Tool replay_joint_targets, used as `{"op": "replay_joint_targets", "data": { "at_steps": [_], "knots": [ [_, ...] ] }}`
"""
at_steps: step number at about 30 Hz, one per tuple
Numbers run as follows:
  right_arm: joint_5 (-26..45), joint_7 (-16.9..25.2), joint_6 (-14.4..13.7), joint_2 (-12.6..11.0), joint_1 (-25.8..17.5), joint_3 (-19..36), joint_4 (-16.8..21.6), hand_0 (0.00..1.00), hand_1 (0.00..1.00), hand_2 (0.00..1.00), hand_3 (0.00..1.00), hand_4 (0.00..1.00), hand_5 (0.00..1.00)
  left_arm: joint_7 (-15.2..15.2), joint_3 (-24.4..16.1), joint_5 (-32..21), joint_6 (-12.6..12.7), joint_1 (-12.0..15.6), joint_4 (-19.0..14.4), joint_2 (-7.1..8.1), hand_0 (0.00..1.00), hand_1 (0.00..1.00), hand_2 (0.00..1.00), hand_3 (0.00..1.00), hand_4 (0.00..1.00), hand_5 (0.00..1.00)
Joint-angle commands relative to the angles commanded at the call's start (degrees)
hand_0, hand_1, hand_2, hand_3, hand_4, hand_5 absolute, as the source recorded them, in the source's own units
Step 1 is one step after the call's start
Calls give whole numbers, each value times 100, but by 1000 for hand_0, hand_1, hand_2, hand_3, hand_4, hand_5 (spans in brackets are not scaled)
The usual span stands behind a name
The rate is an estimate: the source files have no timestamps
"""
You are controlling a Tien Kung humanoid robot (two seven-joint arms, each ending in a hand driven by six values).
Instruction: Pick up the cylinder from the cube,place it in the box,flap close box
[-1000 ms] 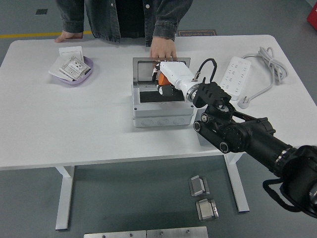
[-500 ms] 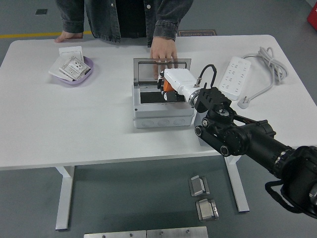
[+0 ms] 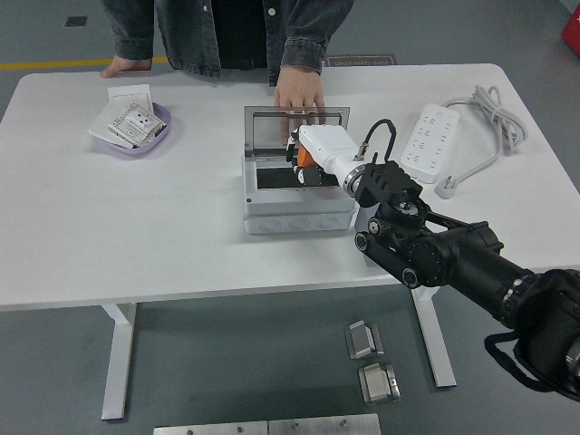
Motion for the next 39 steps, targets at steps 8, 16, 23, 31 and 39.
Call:
{"op": "replay_joint_targets", "data": {
  "at_steps": [8, 16, 23, 31, 39],
  "knots": [
    [111, 158, -22, 0, -16, 69, -43, 49, 105, 233, 265, 2, 2, -7, -12, 28, -4, -21, 0, 8, 635, 636, 592, 589, 651, 216],
    [188, 381, 98, 0, -35, 250, -131, 66, 127, 241, 266, 2, 2, -14, -11, 57, -13, -21, 0, 4, 635, 637, 592, 589, 651, 216],
    [286, 443, 41, 0, -60, 216, -142, 186, 230, 441, 519, 280, 78, -14, -25, 93, -18, -29, 0, 18, 635, 637, 592, 590, 651, 216],
    [375, 478, -83, 0, -69, 213, -130, 422, 524, 628, 663, 630, 300, -10, -38, 135, -26, -45, 0, 14, 636, 637, 593, 591, 652, 216],
    [404, 526, -94, 0, -84, 232, -135, 475, 548, 645, 689, 686, 332, -15, -30, 157, -37, -63, 0, -1, 636, 637, 593, 591, 651, 215]
  ]
}}
